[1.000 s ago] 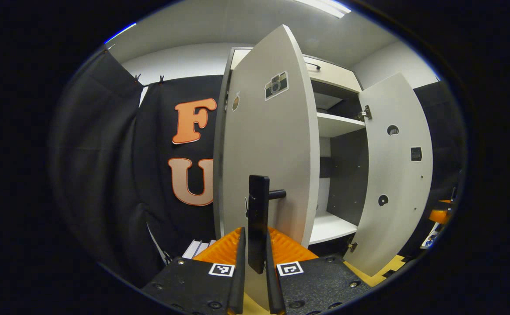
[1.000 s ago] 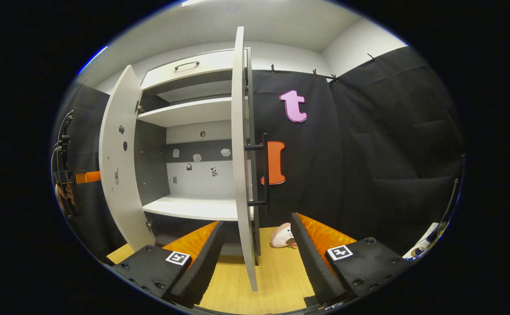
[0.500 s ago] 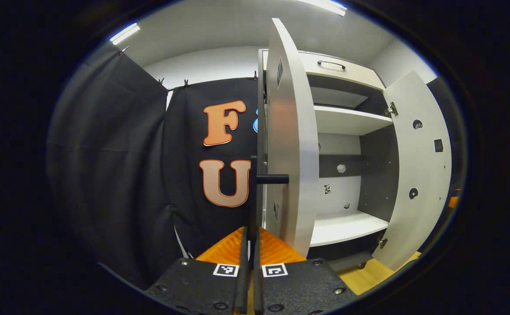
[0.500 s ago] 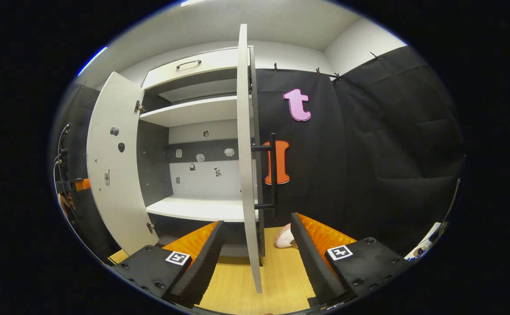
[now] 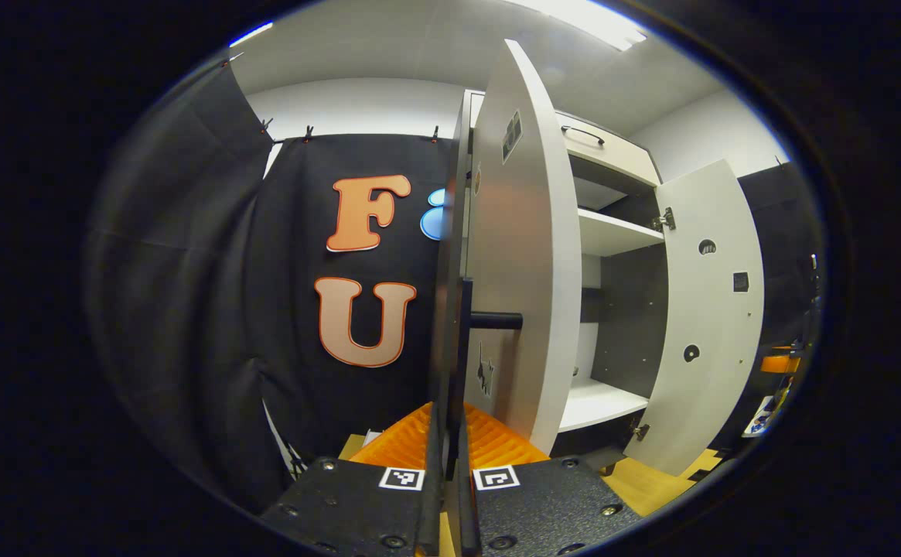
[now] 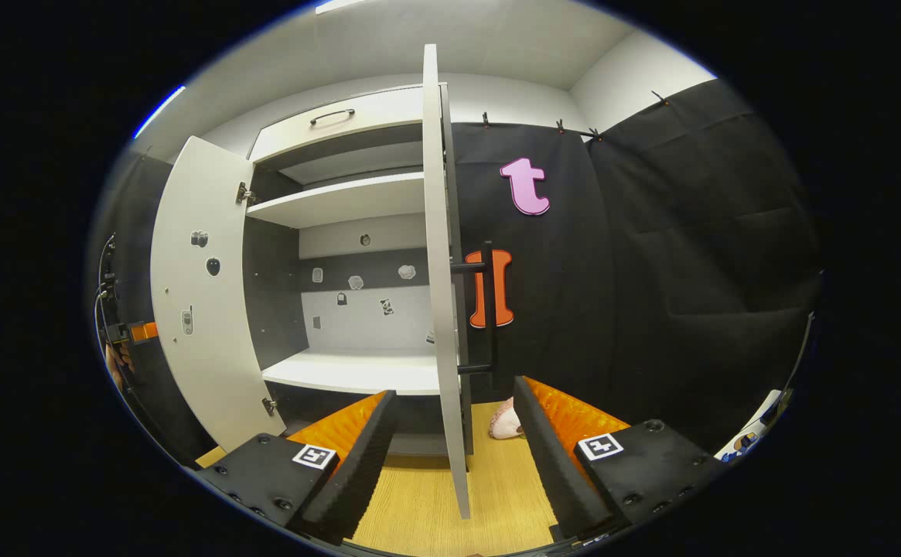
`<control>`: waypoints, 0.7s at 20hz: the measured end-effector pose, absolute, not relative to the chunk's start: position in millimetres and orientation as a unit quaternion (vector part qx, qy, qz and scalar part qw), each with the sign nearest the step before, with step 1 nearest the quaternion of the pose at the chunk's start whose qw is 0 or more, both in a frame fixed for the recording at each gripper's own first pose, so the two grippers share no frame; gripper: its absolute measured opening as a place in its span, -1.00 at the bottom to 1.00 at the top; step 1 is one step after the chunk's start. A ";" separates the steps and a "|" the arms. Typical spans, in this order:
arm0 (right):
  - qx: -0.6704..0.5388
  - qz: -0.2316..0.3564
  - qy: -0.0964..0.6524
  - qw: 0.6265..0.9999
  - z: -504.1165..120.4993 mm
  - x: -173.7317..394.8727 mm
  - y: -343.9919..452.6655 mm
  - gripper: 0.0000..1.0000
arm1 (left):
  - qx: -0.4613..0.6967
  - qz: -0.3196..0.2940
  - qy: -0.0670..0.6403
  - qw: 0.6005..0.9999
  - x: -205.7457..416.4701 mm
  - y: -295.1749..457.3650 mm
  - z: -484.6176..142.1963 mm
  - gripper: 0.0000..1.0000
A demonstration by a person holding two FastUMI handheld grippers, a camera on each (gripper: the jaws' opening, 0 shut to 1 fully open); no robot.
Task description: Open the right door of the double-door shoe cabinet with the right hand, and open the left door with the left hand.
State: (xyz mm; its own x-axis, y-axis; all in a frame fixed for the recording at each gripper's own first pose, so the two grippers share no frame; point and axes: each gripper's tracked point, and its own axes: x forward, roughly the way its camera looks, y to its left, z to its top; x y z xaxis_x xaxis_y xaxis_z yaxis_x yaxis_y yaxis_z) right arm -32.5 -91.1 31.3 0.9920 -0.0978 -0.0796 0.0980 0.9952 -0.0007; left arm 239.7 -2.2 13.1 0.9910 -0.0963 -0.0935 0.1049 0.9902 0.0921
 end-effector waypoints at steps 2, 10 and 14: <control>0.001 -0.050 0.039 0.998 32.2 -34.4 -91.4 0.96 | 0.040 -0.052 0.046 0.997 238.6 -0.8 13.3 -0.80; -0.014 -0.044 0.049 0.998 26.6 -36.6 -85.1 0.96 | 0.055 -0.010 0.055 0.997 200.4 1.9 18.1 -0.81; -0.019 -0.037 0.051 0.998 24.3 -34.7 -84.3 0.96 | 0.045 0.005 0.042 0.998 169.9 -8.0 29.8 -0.82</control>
State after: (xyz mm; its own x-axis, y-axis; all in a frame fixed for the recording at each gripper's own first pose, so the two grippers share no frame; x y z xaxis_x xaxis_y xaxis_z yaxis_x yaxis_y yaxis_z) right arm -34.7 -84.3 24.3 0.9921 -0.0750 -0.1010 0.0711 0.9966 -0.0419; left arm 169.9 -8.0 29.8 0.9964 0.0140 -0.0838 -0.0064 0.9959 0.0907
